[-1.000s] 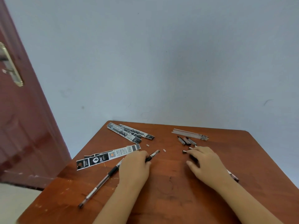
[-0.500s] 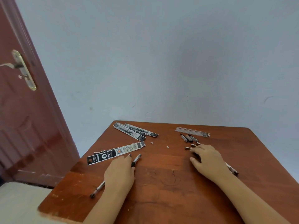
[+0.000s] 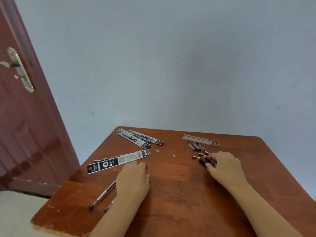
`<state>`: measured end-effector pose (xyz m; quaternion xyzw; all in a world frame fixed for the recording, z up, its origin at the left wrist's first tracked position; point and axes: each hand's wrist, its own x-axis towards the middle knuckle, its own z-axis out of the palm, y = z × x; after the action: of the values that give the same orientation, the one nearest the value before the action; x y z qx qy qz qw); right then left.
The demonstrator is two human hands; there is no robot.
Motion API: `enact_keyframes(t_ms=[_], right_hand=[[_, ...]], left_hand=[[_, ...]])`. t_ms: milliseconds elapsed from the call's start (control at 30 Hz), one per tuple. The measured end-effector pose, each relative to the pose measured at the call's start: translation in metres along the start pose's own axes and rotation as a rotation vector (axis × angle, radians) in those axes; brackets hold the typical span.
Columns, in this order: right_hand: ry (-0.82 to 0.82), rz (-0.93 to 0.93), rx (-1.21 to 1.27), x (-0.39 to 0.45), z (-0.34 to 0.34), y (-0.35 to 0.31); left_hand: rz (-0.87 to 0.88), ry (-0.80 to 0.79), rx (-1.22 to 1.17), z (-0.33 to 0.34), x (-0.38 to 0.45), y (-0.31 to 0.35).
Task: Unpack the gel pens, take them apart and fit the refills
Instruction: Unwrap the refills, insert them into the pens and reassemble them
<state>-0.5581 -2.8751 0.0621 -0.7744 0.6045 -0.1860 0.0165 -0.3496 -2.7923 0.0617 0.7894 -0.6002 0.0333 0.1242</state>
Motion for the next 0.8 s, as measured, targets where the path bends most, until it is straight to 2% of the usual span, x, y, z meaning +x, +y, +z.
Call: enact_keyframes(t_ms=[167,367,500,800], right_hand=[[-0.058,-0.001,-0.018,0.001,-0.003,0.001],[-0.096,-0.002,-0.031,0.002,-0.005,0.001],[-0.114,-0.008,-0.05,0.003,-0.005,0.002],[-0.203,0.025,-0.08,0.003,-0.003,-0.001]], left_hand=[[0.125,-0.002,-0.066,0.007,0.008,0.026],[0.301,-0.147,-0.116,0.023,0.021,0.056],[0.313,-0.221,-0.098,0.034,0.025,0.056],[0.321,-0.234,-0.118,0.04,0.026,0.052]])
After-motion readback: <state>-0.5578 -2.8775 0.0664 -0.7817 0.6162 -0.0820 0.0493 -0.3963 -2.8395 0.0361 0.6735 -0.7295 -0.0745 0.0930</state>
